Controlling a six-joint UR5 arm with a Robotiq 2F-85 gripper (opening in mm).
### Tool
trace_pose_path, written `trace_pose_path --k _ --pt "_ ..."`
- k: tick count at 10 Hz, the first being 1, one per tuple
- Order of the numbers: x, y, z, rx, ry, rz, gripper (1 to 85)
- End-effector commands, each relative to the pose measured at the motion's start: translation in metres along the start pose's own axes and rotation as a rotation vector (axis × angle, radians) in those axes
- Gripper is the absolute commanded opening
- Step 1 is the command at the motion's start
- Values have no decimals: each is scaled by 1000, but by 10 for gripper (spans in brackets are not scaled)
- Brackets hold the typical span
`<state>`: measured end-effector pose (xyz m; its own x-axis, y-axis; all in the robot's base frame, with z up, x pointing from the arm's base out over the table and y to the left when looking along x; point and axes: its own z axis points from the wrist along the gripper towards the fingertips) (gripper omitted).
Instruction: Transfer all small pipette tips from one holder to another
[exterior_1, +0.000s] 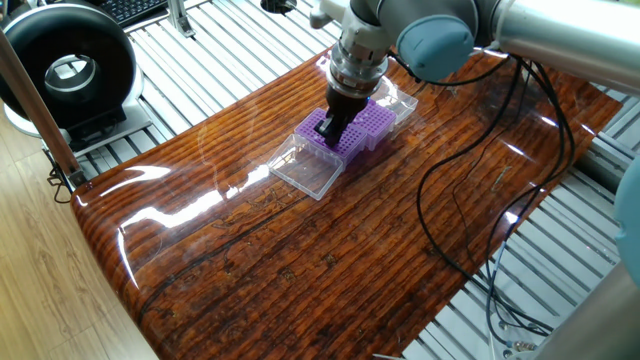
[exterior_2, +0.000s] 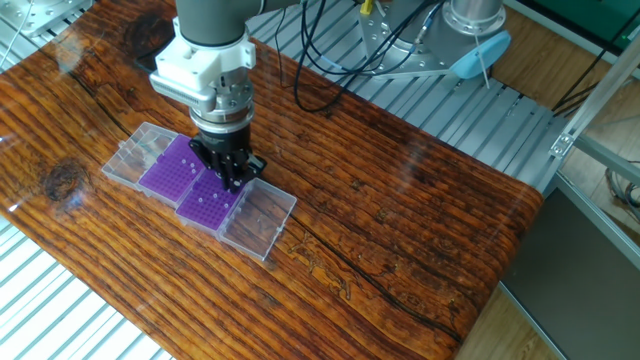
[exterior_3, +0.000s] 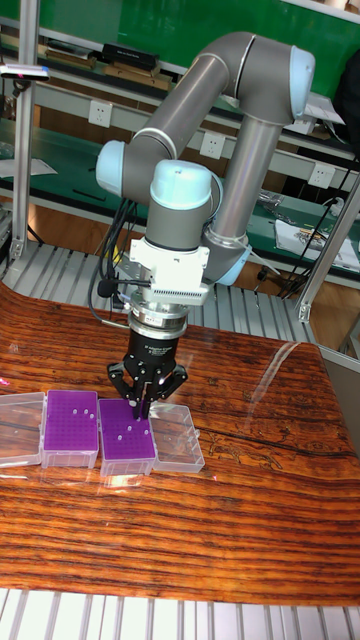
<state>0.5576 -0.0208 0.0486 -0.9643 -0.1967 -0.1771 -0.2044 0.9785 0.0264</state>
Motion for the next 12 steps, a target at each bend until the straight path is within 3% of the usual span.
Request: trace_pose_path --k 1,12 --pt "-3 -2 -2 -7 -2 4 193" --pt "-7 1 2 -1 -3 10 200"
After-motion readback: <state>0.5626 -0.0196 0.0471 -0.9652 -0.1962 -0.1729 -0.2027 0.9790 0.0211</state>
